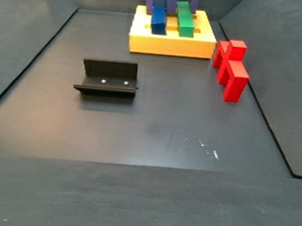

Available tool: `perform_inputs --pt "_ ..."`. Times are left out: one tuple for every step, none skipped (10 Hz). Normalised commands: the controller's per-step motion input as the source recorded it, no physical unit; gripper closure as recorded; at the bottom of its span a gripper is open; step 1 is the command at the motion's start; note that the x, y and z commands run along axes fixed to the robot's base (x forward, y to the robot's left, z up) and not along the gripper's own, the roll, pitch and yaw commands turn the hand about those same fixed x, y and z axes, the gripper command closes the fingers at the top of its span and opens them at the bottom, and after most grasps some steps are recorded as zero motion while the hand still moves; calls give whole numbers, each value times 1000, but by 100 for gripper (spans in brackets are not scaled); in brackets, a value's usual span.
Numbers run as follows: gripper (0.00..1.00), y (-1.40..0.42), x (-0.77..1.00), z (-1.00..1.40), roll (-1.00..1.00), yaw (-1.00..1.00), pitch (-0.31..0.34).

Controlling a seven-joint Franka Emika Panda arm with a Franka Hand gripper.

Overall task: Pick up the purple object. Move up. Move to above the board. Insert the purple object.
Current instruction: Insert the purple object.

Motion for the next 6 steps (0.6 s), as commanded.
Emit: perform_inputs --pt "100 0 9 -146 0 0 0" --pt "100 0 0 -100 0 0 0" --pt "100 0 -37 0 0 0 0" --pt "100 0 -77 0 0 0 0" --pt "100 0 -171 0 0 -34 0" --pt "100 3 -209 0 0 -26 0"
